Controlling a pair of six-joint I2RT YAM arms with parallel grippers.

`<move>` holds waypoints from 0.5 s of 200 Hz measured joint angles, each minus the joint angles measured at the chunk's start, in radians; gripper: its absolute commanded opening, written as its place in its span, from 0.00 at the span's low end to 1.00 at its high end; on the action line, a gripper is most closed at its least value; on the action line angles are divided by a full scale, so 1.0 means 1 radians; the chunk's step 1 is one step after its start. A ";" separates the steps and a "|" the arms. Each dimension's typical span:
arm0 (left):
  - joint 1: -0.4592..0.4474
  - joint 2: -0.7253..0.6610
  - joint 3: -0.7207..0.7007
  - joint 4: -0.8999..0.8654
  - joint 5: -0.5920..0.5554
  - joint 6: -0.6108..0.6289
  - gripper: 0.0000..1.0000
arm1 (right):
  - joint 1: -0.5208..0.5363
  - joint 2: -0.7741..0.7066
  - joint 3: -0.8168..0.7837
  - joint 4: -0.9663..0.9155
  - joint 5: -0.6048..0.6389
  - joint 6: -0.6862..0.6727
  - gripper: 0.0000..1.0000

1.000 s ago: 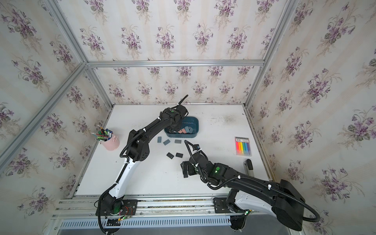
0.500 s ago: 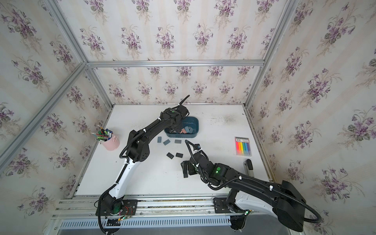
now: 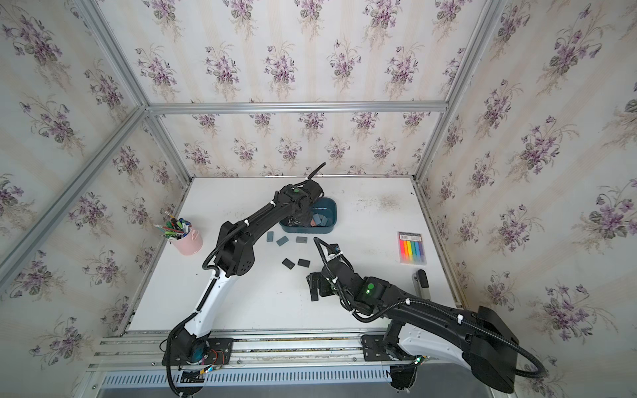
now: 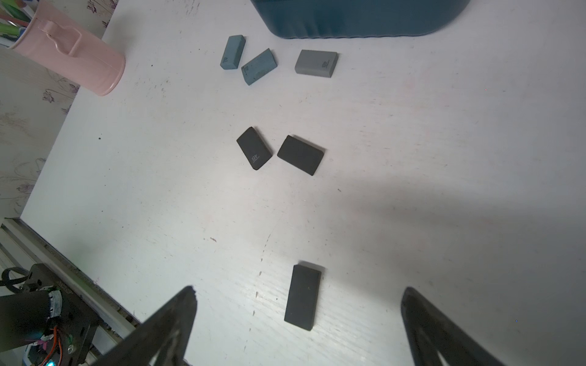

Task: Put the eraser in the storage box
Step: Place the eraser in the storage box, then pick up the eraser from the center of the board.

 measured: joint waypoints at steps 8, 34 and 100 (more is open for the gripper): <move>-0.009 0.000 0.001 0.002 -0.006 0.004 0.99 | 0.000 0.000 0.000 0.000 0.000 0.000 1.00; -0.029 0.000 0.013 0.005 -0.027 0.018 0.99 | 0.001 -0.001 -0.002 0.001 0.000 0.000 1.00; 0.020 -0.169 0.023 0.005 0.011 -0.027 1.00 | 0.012 0.027 -0.006 -0.011 0.008 0.006 1.00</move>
